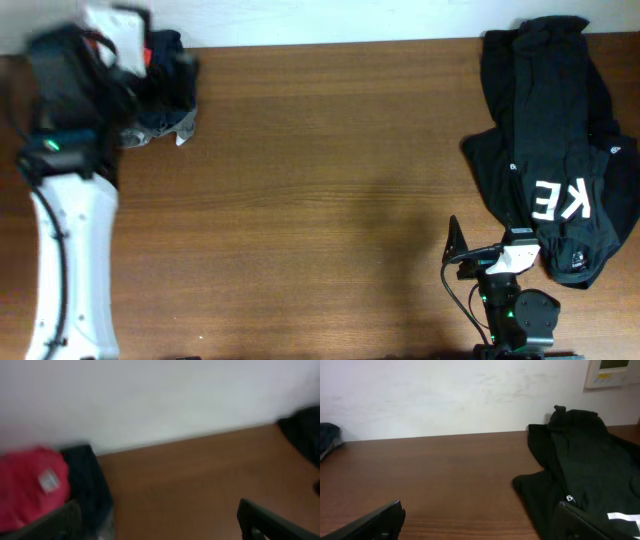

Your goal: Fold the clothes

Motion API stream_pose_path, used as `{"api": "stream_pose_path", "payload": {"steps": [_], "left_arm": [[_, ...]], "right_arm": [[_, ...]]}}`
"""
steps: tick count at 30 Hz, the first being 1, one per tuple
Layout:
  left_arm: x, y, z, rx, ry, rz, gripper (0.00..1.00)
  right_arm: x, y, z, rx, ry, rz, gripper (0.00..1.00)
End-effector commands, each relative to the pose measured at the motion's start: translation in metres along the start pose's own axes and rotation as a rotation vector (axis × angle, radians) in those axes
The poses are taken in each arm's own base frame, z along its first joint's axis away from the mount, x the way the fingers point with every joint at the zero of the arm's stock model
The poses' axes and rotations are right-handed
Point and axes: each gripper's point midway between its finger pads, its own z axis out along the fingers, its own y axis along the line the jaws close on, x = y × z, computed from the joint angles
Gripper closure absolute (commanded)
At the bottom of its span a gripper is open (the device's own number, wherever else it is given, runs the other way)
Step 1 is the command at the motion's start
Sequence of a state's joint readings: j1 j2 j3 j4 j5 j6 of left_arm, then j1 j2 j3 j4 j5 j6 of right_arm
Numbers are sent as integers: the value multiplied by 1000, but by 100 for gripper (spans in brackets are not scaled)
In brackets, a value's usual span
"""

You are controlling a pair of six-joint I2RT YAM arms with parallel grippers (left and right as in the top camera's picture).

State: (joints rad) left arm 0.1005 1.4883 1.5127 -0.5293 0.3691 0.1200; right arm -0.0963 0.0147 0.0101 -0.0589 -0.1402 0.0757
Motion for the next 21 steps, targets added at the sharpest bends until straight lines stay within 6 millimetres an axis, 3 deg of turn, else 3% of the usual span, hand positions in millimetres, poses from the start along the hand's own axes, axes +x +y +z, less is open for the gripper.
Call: {"api": "stream_pose_path", "payload": {"steps": [1,5,12,21], "left_arm": [[43,-12,-9,-47,33,22,1],[101,-25,-13,-58,53,33,1],[175,-33,-28,-86,-79,70,1],[233,-41,-52,-131,-250,114,1]], "right_arm": [[1,3,0,-14,0,-1,1],[1,3,0,-14,0,-1,1],[1,3,0,-14,0,-1,1],[1,3,0,-14,0,-1,1]]}}
